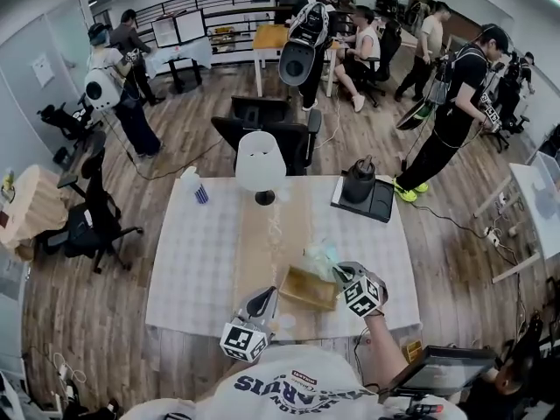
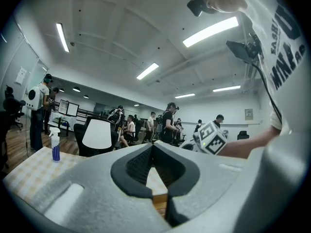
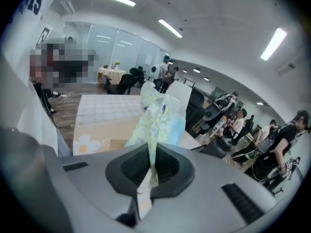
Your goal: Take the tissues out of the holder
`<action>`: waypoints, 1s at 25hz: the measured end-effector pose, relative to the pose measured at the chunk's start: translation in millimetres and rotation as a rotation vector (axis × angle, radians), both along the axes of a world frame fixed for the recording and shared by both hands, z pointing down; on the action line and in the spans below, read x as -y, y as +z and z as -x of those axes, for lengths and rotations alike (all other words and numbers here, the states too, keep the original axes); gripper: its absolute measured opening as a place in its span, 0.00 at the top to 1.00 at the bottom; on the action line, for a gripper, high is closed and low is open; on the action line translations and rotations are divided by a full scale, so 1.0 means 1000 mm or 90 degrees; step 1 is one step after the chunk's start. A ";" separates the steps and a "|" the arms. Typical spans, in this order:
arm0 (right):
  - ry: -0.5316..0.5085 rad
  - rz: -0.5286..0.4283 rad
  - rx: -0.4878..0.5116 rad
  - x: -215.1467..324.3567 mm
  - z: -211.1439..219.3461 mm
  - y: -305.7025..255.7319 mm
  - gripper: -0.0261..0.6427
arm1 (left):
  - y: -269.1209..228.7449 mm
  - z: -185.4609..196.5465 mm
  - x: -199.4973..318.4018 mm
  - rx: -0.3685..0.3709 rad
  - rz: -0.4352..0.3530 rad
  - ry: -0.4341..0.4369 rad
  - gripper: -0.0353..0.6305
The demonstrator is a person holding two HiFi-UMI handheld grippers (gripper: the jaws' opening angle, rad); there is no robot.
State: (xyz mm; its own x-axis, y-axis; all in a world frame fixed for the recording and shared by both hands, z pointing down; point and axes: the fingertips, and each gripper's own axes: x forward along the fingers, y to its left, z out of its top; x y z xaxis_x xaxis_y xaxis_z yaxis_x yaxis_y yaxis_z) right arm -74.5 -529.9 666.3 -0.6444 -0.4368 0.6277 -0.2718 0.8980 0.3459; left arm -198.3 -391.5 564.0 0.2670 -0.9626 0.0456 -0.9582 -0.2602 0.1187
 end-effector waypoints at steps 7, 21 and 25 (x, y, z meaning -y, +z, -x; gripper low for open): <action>0.075 -0.027 0.162 -0.007 -0.023 -0.124 0.95 | 0.000 -0.011 0.008 0.005 0.005 0.029 0.95; 0.092 -0.036 0.170 -0.015 -0.026 -0.131 0.95 | -0.005 -0.021 0.011 0.013 0.000 0.064 0.95; 0.104 -0.026 0.173 -0.011 -0.029 -0.128 0.95 | -0.005 -0.021 0.015 0.012 -0.002 0.066 0.95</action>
State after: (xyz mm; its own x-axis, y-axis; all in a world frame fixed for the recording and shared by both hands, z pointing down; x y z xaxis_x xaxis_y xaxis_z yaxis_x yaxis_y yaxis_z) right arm -45.5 -518.6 538.5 -0.7054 -0.5697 0.4217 -0.4986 0.8217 0.2760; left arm -177.0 -406.1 558.9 0.3637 -0.9302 0.0485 -0.9284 -0.3578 0.1003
